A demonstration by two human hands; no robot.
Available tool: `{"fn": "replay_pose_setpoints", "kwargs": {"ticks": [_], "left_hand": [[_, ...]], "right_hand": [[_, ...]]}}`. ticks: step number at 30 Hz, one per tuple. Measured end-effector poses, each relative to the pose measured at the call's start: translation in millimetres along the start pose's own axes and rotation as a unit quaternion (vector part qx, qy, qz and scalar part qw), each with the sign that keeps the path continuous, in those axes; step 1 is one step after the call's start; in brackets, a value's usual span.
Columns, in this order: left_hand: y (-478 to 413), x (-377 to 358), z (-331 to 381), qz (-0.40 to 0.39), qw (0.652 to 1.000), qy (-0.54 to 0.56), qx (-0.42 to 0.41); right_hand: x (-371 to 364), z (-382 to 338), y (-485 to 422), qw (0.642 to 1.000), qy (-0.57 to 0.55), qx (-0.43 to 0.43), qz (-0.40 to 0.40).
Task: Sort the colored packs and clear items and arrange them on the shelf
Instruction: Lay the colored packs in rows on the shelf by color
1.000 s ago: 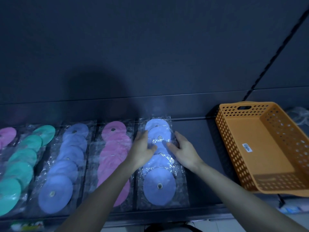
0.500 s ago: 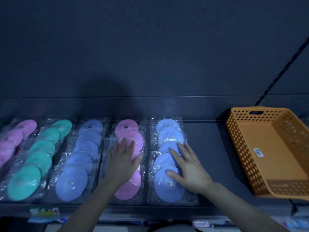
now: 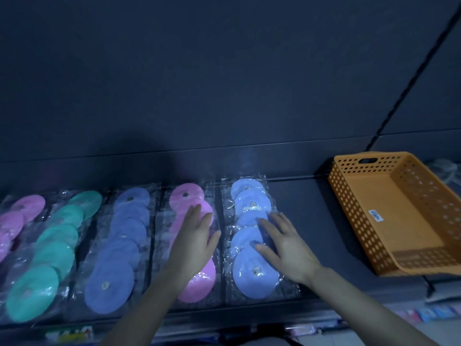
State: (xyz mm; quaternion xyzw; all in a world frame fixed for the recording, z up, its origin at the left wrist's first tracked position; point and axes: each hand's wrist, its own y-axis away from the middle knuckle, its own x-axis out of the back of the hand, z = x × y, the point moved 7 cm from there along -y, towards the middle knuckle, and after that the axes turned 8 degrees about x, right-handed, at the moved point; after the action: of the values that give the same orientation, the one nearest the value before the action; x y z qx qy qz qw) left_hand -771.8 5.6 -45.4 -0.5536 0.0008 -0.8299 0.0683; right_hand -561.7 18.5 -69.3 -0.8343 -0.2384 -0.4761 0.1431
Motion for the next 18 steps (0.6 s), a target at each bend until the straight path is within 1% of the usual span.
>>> {"fn": "replay_pose_setpoints", "kwargs": {"ticks": [3,5,7,10,14,18], "left_hand": [[-5,4,20,-0.008,0.999,0.039,-0.031],[-9,2,39,-0.019,0.995,0.058,-0.074],[-12,-1,60,-0.043,0.991,0.065,-0.106],[-14,-9,87,-0.069,0.986,0.080,-0.128],[-16,-21,129,-0.098,0.977,0.094,-0.166],[-20,-30,175,-0.097,0.974,0.102,-0.180]], "right_hand": [[18,4,7,0.998,0.001,-0.027,0.056],[32,9,16,0.995,0.005,-0.048,0.090],[48,15,26,0.991,0.023,-0.061,0.121],[75,26,44,0.982,0.043,-0.079,0.166],[112,49,69,0.970,0.053,-0.114,0.207],[138,80,91,0.967,0.063,-0.140,0.204]]}}
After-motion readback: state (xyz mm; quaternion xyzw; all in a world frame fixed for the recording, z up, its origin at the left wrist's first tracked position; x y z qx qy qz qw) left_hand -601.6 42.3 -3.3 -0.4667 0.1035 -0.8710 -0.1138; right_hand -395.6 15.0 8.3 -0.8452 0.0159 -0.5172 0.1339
